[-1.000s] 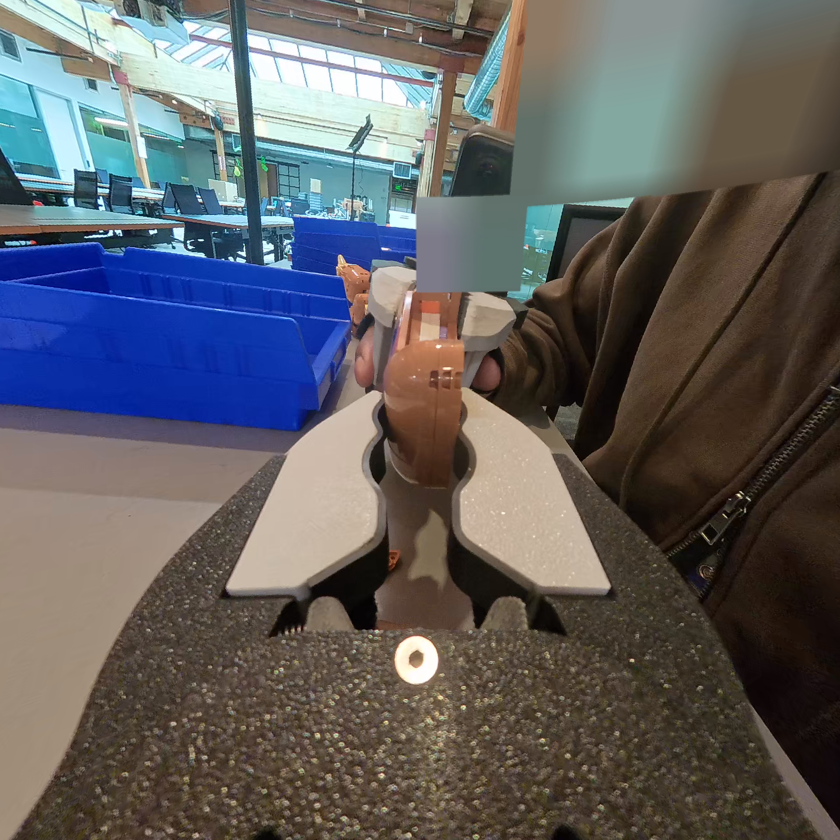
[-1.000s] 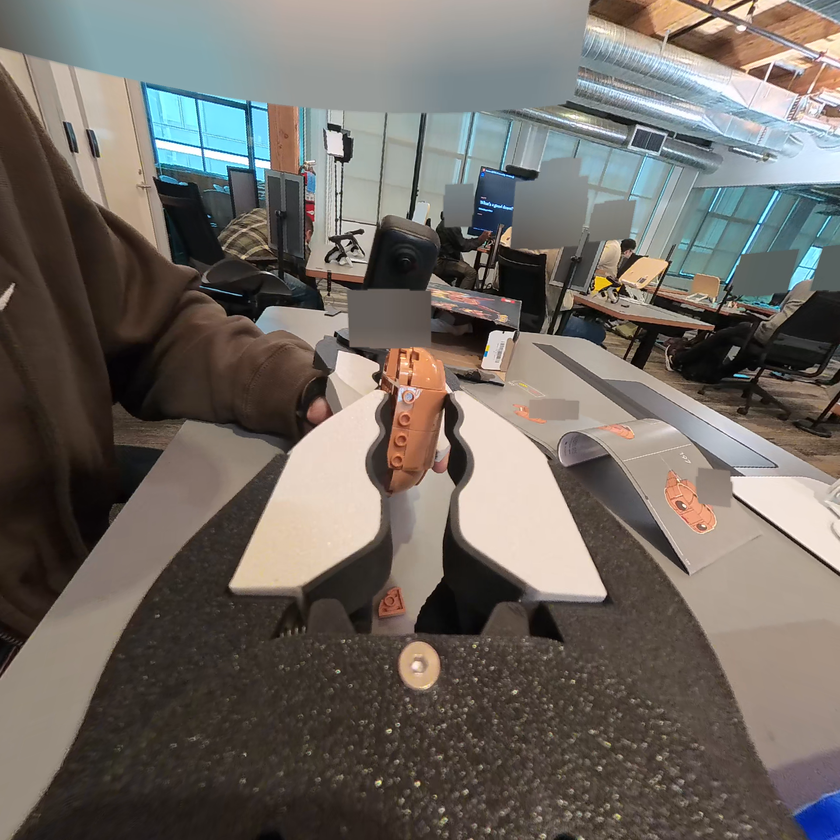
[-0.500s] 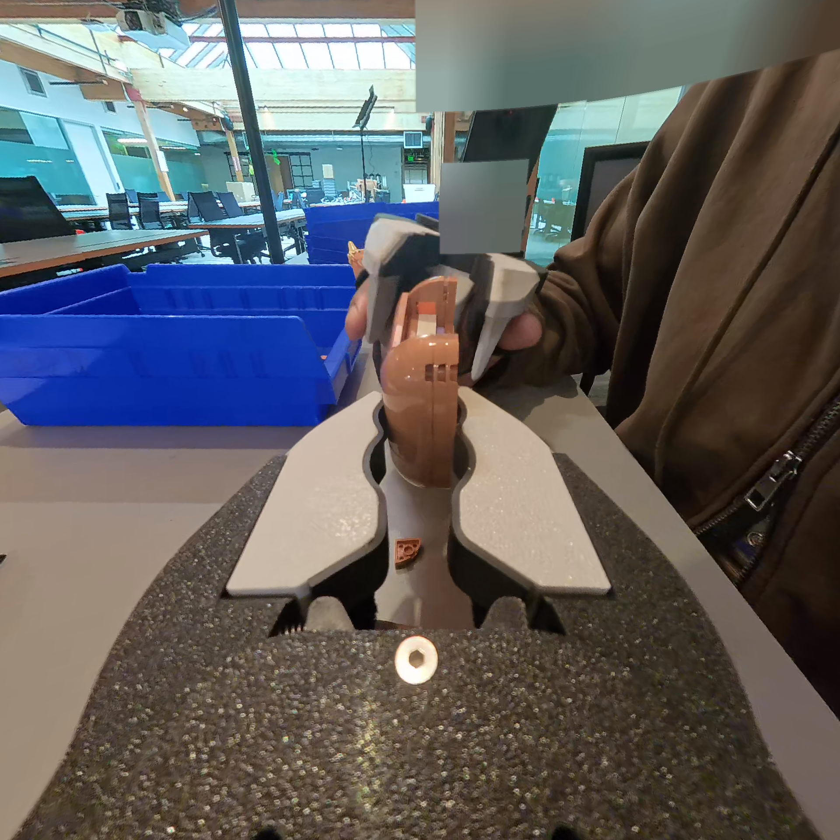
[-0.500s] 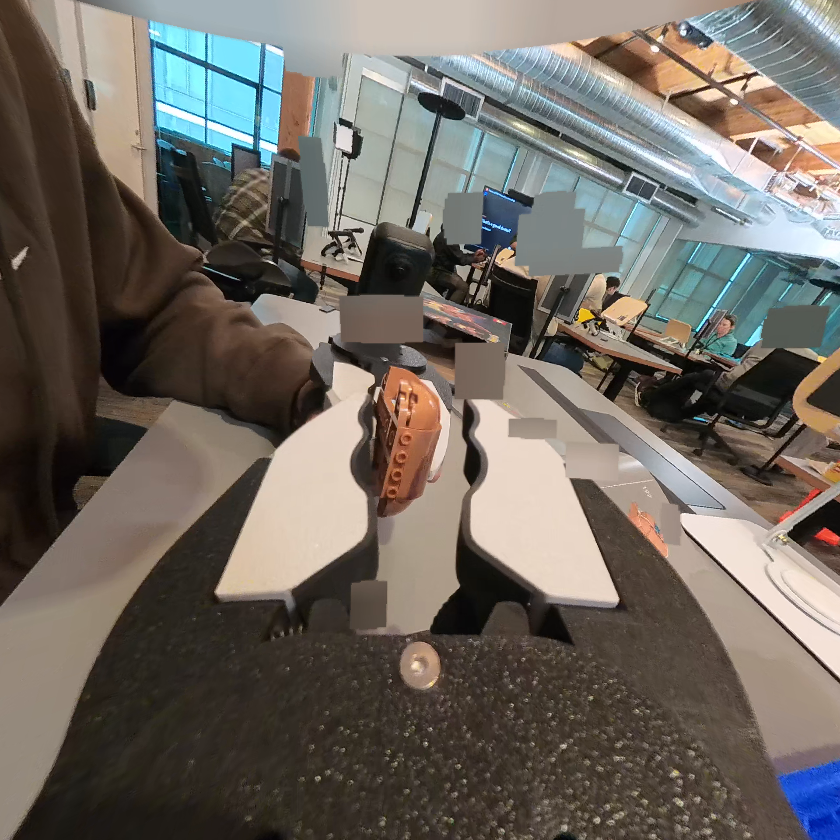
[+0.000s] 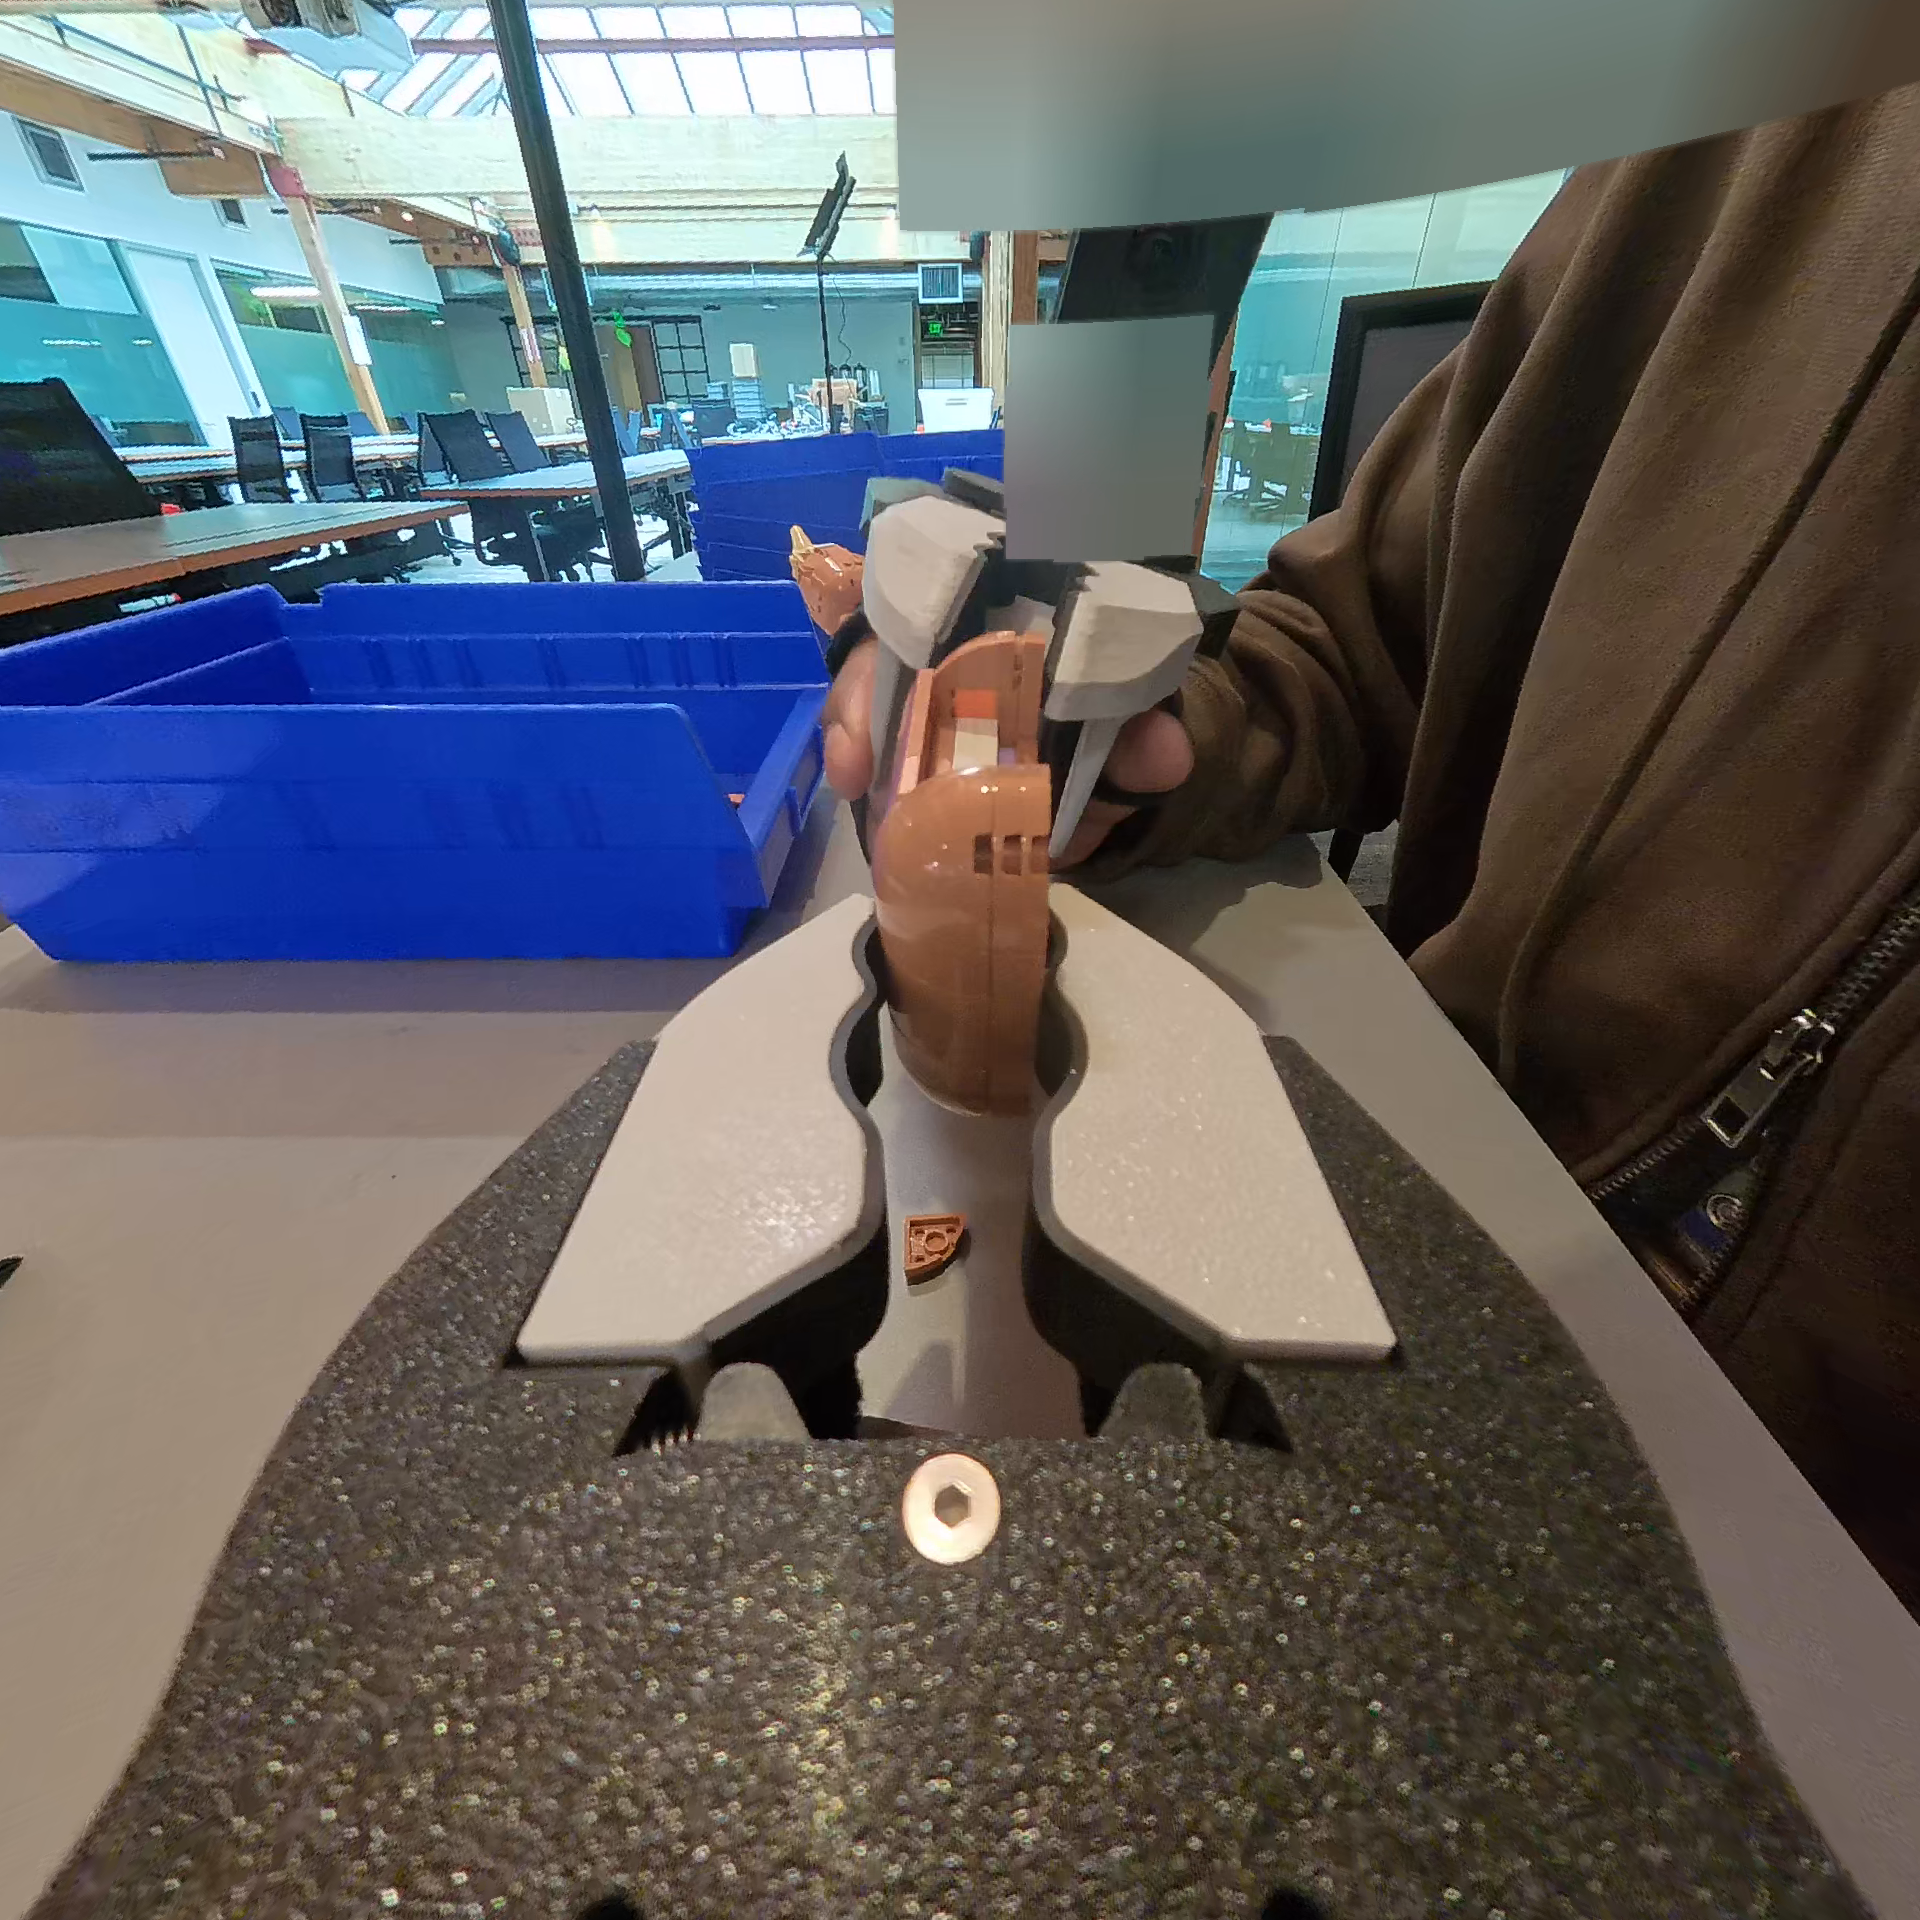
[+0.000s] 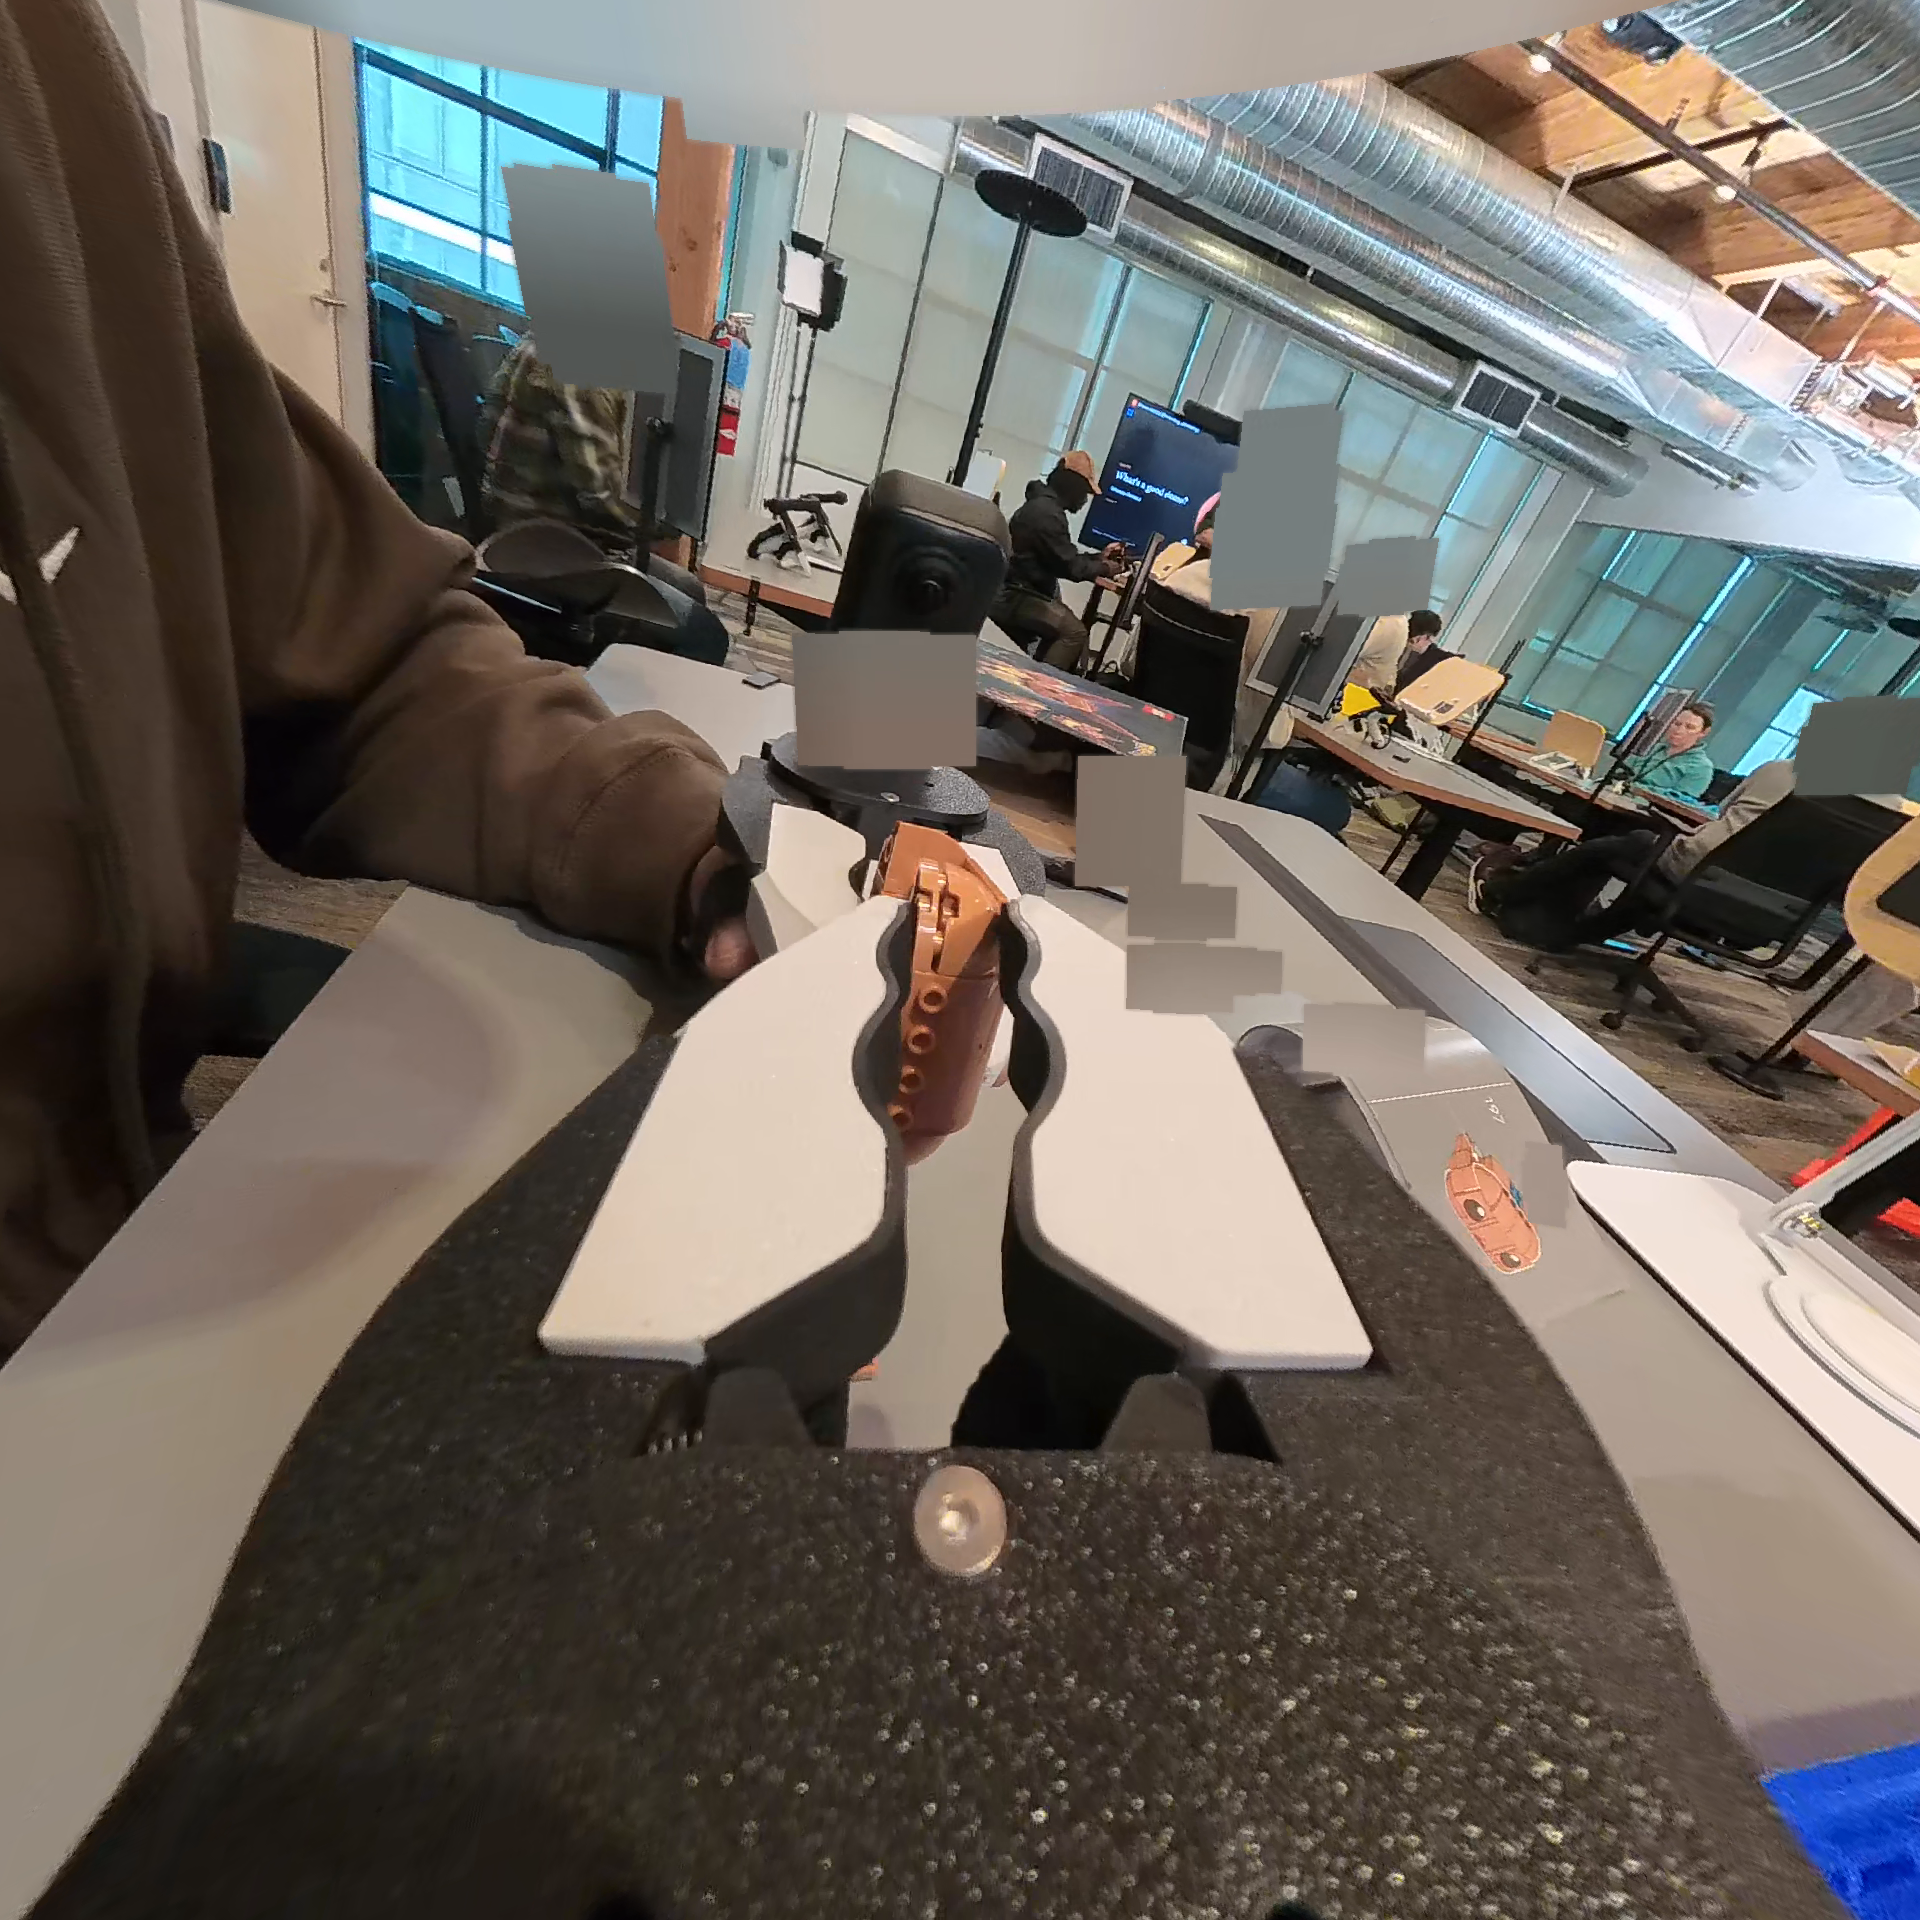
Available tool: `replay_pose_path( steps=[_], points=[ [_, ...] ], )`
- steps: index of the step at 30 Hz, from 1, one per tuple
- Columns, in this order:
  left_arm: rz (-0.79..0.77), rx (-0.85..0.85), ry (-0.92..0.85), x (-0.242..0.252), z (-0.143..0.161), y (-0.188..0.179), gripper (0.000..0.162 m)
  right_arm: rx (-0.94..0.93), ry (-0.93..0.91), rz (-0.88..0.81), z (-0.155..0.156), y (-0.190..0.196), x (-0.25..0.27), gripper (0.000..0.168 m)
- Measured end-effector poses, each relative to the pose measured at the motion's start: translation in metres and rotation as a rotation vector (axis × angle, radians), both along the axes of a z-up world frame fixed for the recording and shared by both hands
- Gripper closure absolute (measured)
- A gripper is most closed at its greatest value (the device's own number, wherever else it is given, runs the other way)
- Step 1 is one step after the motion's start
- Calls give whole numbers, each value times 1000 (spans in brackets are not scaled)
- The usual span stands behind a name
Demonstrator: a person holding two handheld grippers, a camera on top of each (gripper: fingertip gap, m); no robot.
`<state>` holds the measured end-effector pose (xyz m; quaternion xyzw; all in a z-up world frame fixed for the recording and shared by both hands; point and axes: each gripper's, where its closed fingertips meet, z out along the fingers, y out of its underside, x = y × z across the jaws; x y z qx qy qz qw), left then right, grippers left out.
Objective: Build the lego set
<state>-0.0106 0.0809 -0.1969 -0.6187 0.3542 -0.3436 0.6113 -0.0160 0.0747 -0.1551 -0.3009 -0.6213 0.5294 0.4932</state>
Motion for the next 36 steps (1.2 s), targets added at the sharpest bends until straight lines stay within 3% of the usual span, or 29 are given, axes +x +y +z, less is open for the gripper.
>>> replay_pose_path(
  steps=[22,29,36],
  points=[
    [-1,-3,7,-1,-1,0,136,22,26,-29,-1,0,0,154],
    [46,72,153,-4,-8,2,136,50,29,-10,3,0,4,146],
    [51,81,194,-4,-12,2,136,86,-11,23,-4,-4,5,154]
  ],
)
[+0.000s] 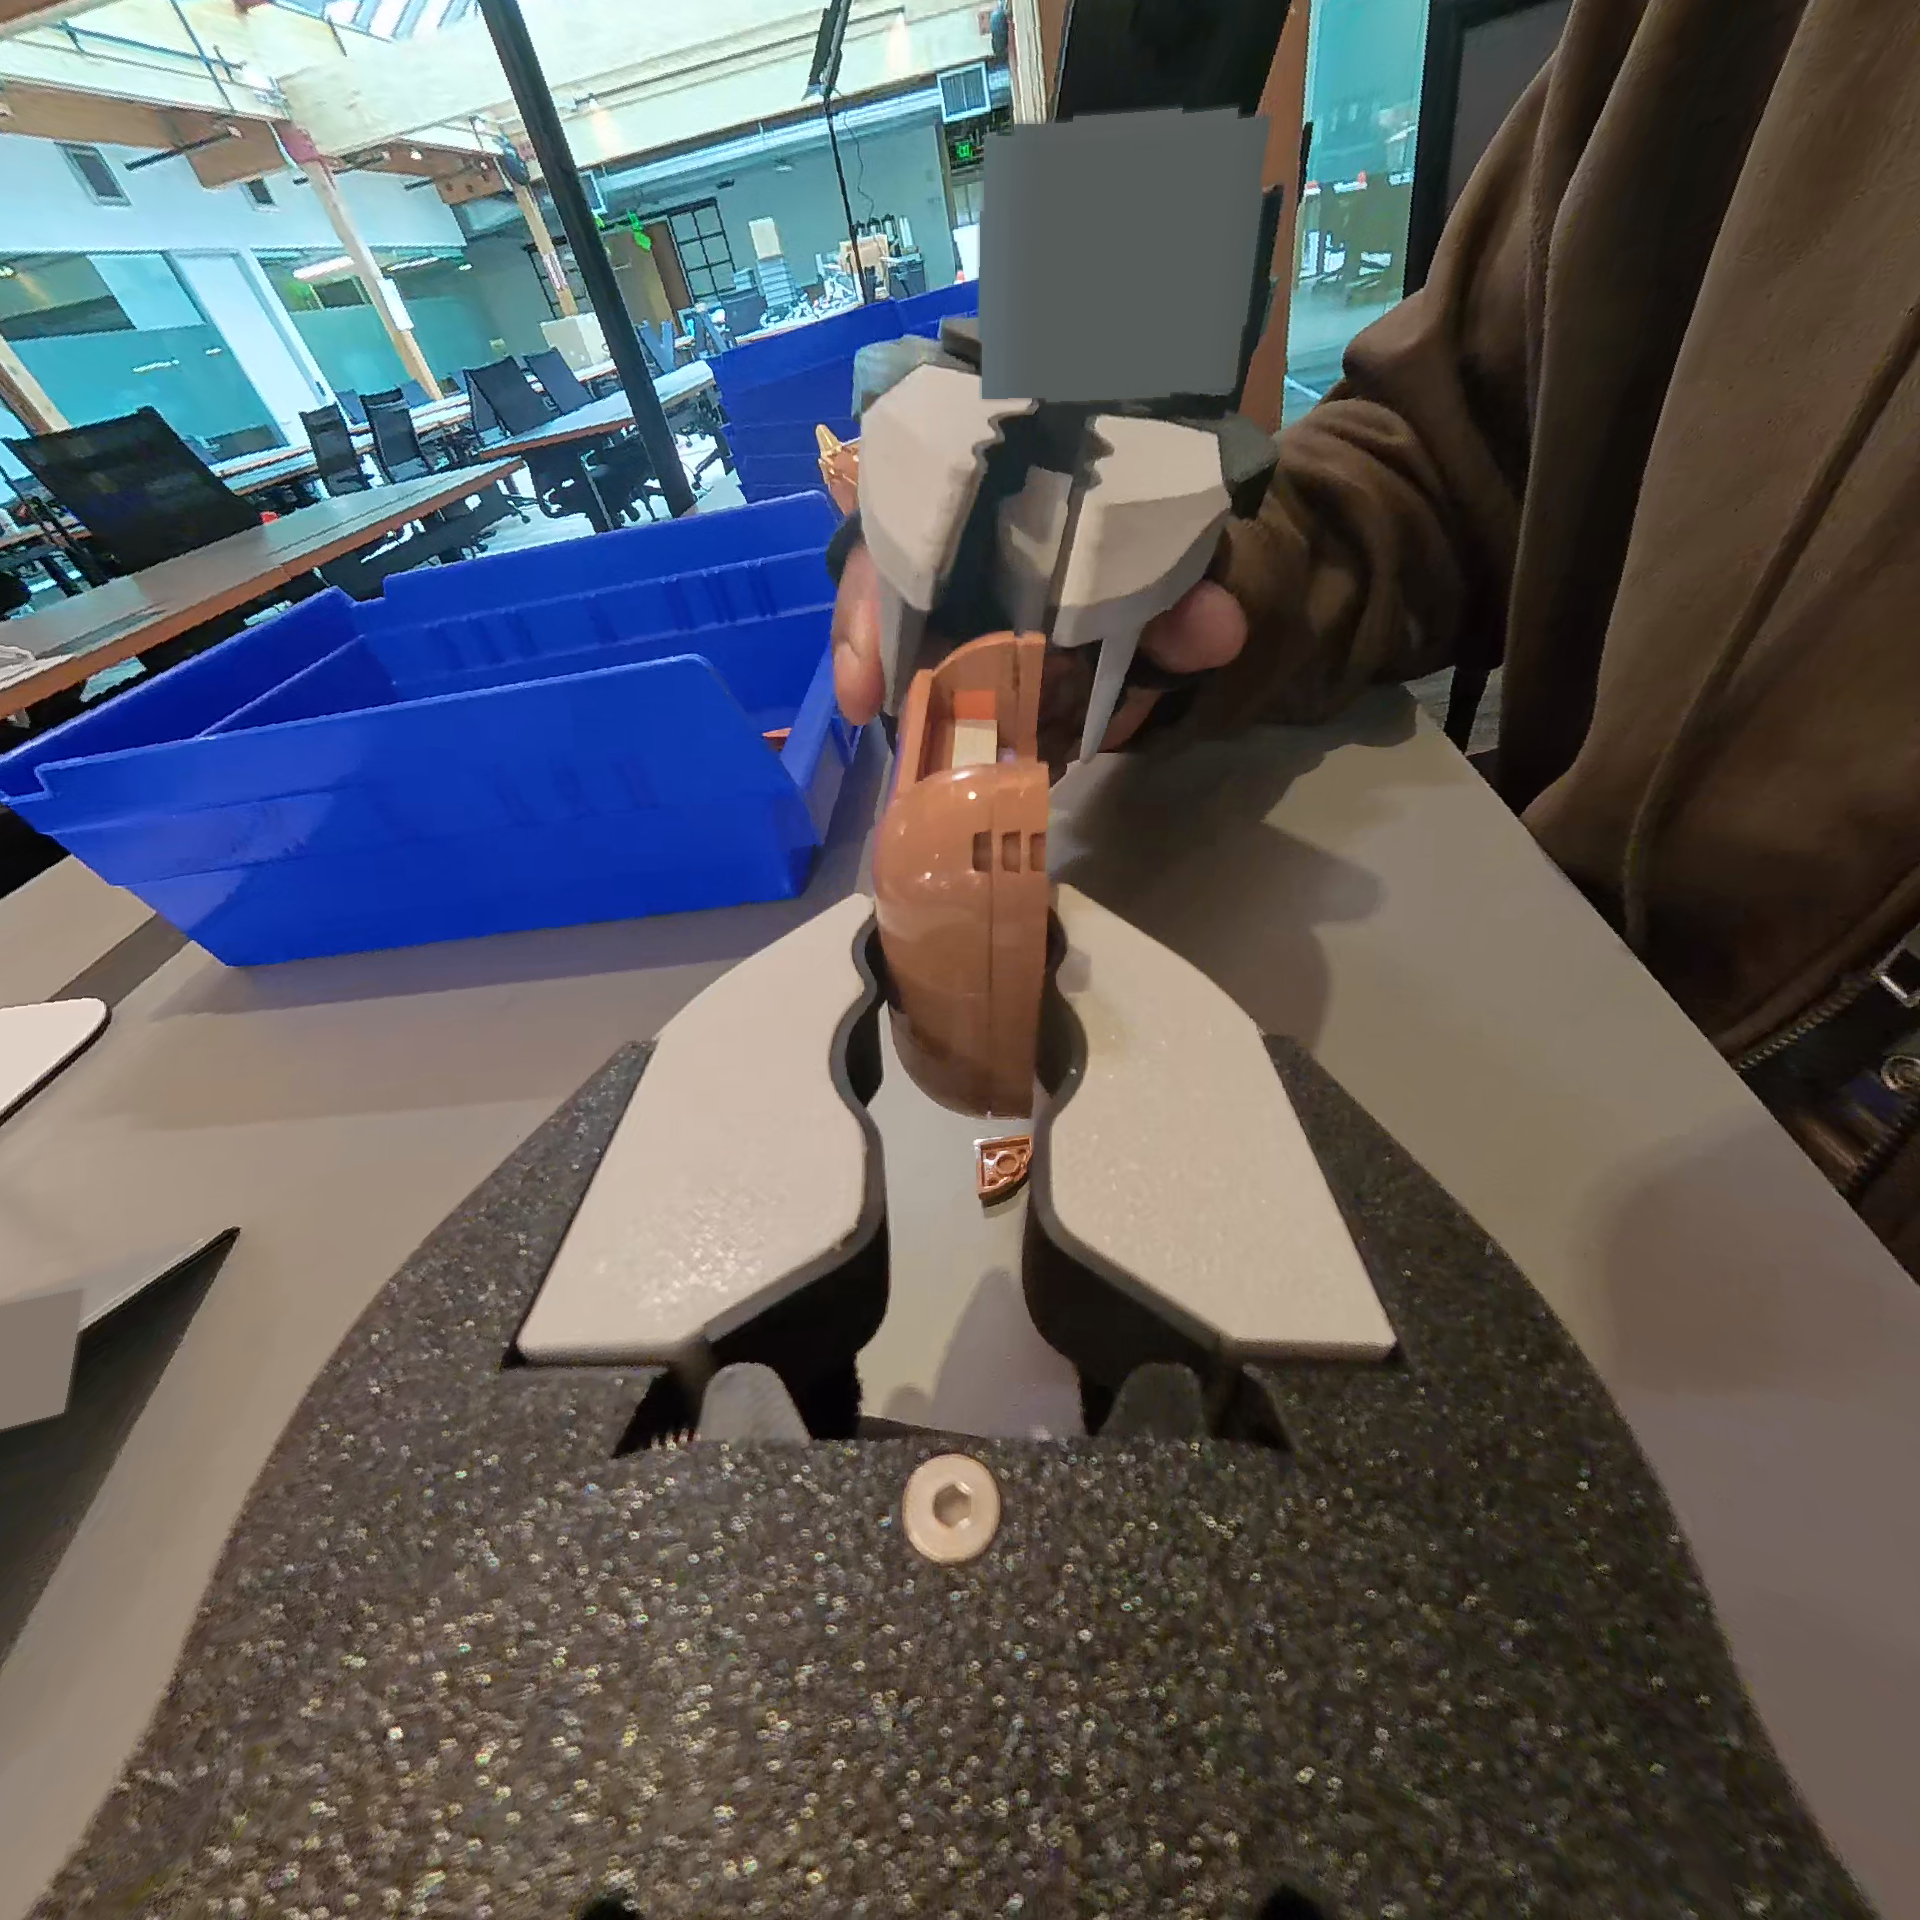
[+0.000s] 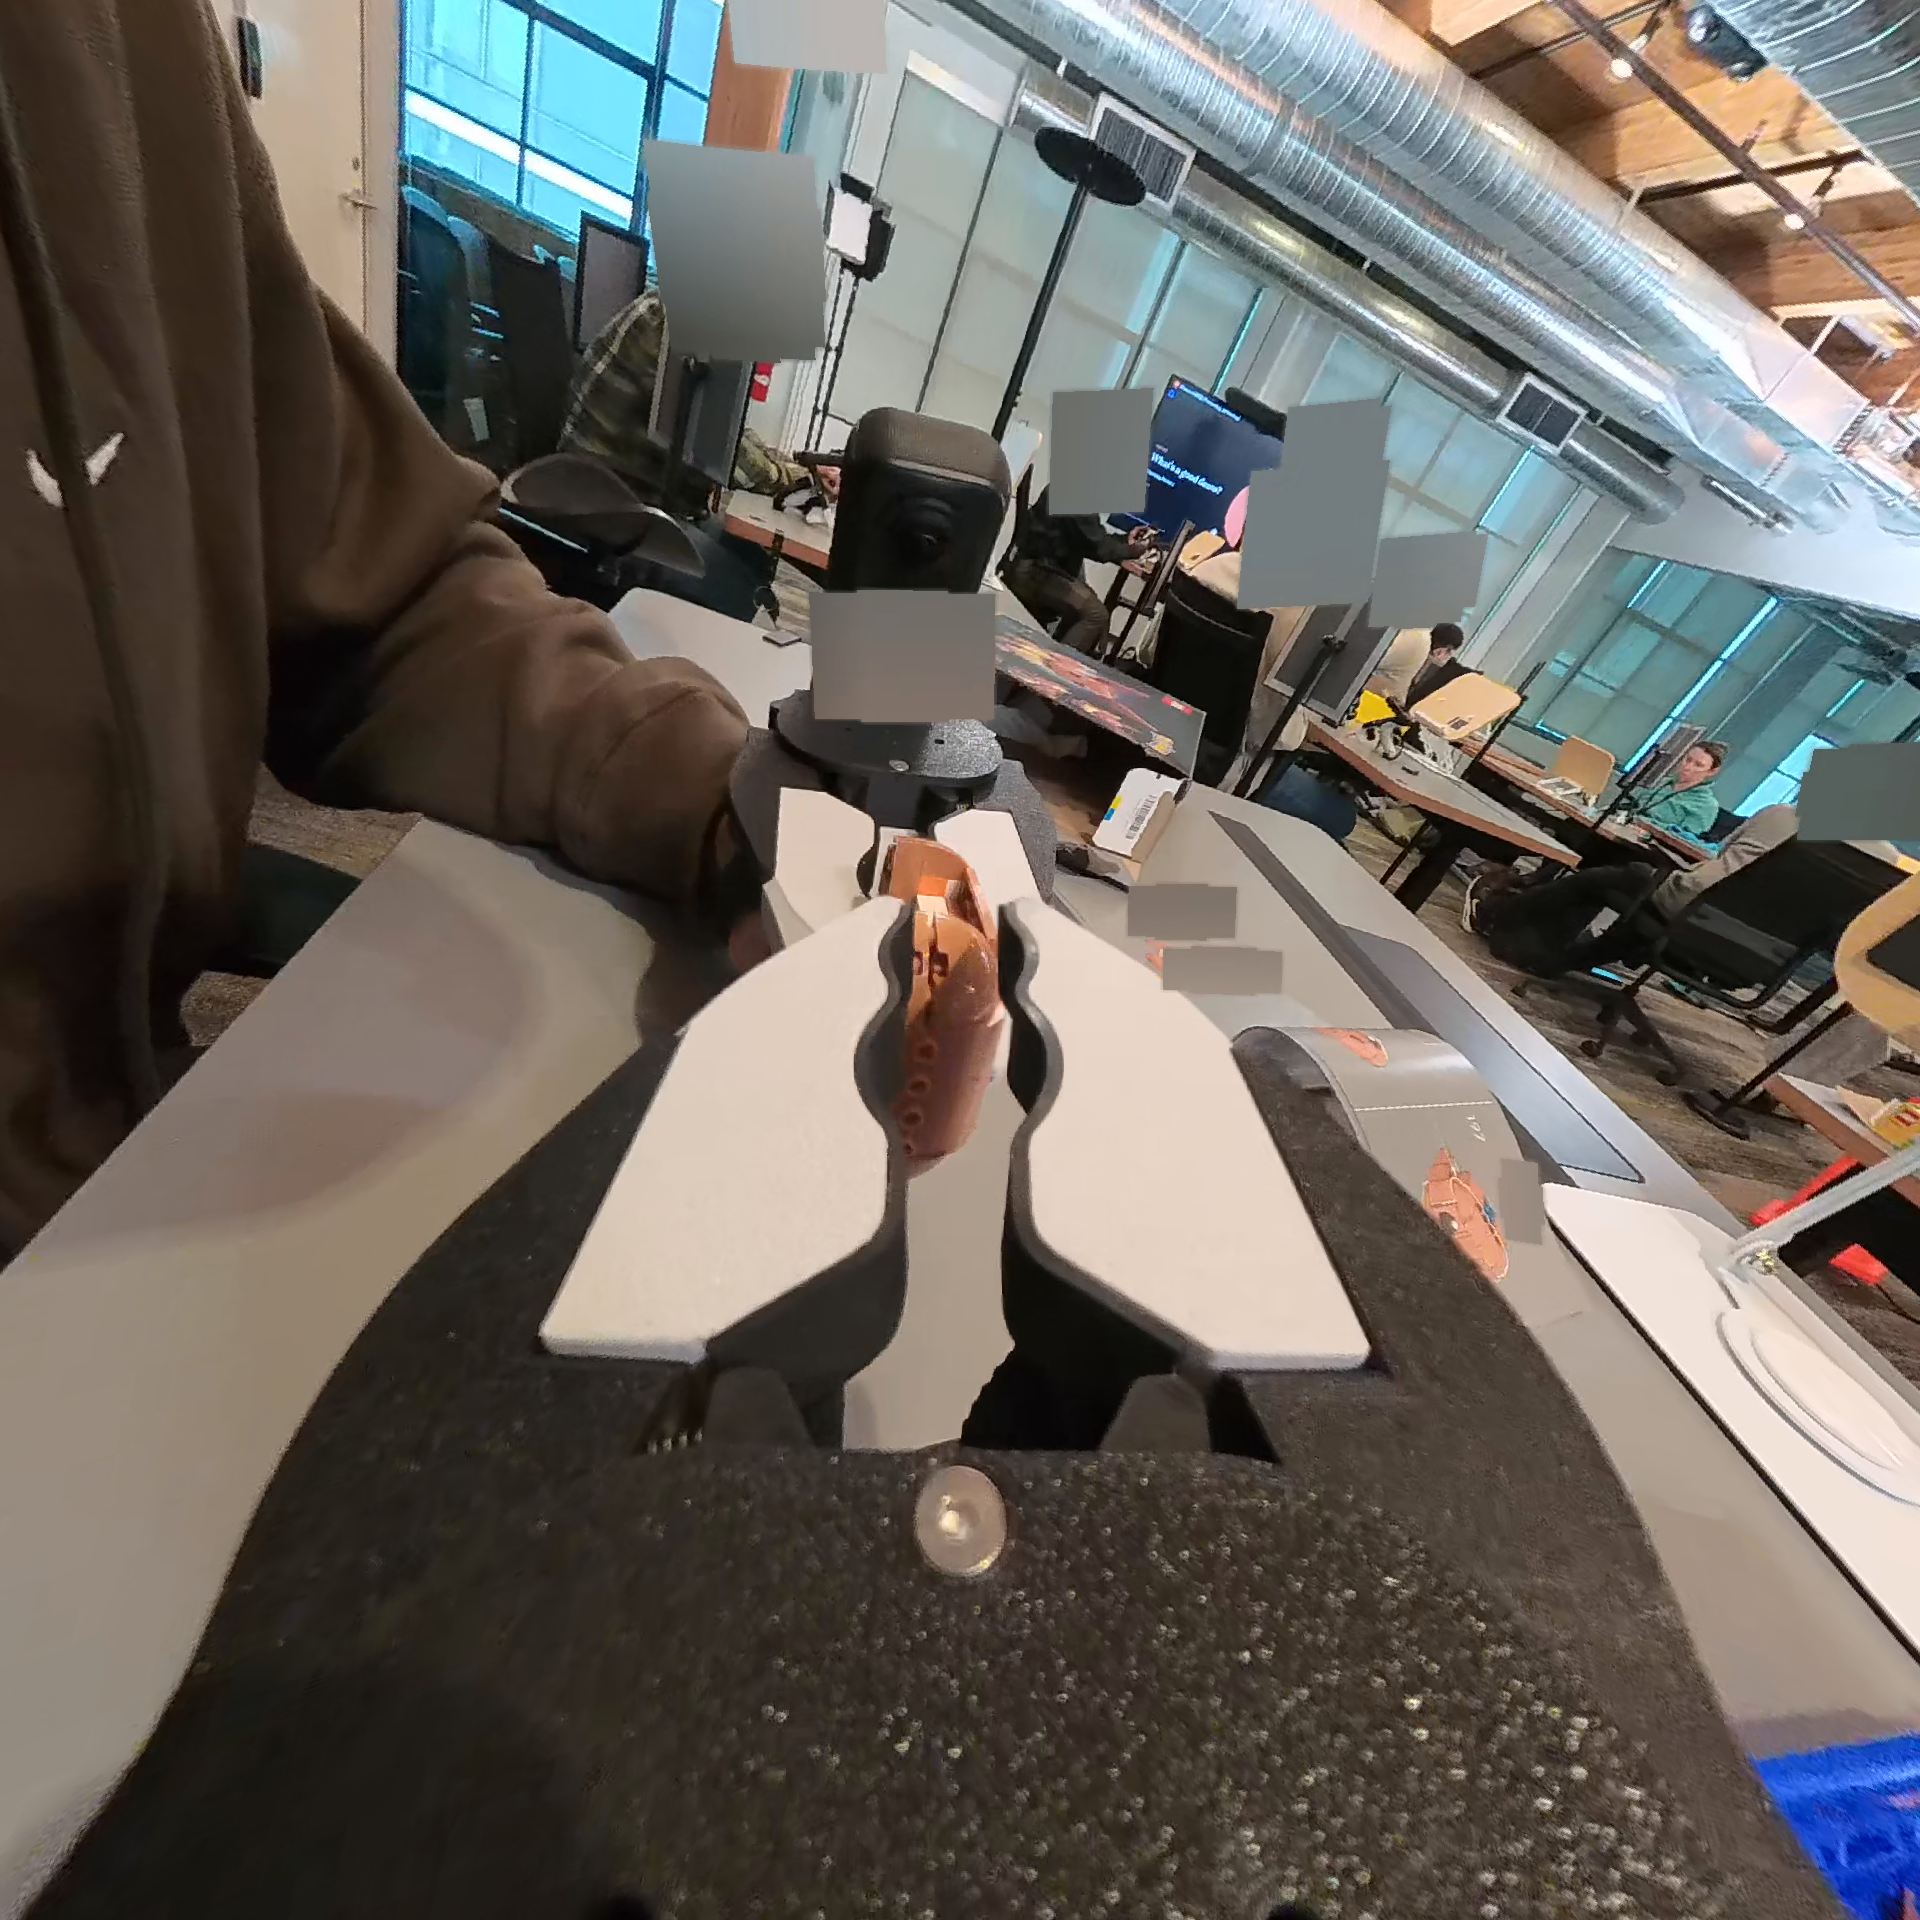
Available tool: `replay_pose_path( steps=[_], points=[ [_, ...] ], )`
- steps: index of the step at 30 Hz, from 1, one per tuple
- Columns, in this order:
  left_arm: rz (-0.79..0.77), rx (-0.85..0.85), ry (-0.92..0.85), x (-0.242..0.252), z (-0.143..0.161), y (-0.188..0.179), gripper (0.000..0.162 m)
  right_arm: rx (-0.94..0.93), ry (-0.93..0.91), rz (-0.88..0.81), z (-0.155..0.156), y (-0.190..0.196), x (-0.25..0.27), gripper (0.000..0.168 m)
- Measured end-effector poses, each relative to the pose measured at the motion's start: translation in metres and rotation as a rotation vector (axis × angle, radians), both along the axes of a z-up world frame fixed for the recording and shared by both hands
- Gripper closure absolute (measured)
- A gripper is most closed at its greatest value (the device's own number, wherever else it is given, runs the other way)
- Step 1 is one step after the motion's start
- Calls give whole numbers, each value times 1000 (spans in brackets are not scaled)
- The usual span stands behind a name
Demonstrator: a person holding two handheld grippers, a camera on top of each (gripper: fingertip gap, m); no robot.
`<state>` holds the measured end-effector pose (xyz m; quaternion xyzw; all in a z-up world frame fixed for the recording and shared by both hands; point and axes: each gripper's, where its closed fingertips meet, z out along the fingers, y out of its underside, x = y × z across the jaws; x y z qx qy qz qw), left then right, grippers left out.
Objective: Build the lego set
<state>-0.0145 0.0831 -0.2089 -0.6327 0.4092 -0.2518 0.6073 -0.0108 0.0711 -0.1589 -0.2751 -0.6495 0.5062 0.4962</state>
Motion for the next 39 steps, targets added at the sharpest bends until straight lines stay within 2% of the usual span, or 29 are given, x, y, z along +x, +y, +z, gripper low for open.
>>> replay_pose_path(
  steps=[8,13,21,39],
  points=[
    [0,4,32,1,-4,0,136,-11,-44,37,-5,-3,0,145],
    [-6,6,28,2,-2,-2,136,-4,-62,27,-10,-3,-2,153],
    [-11,-13,-16,2,1,-2,136,-62,-54,30,-8,-3,-4,153],
    [-17,-7,-42,3,3,-2,136,-62,-17,24,-6,-6,-3,154]
  ],
)
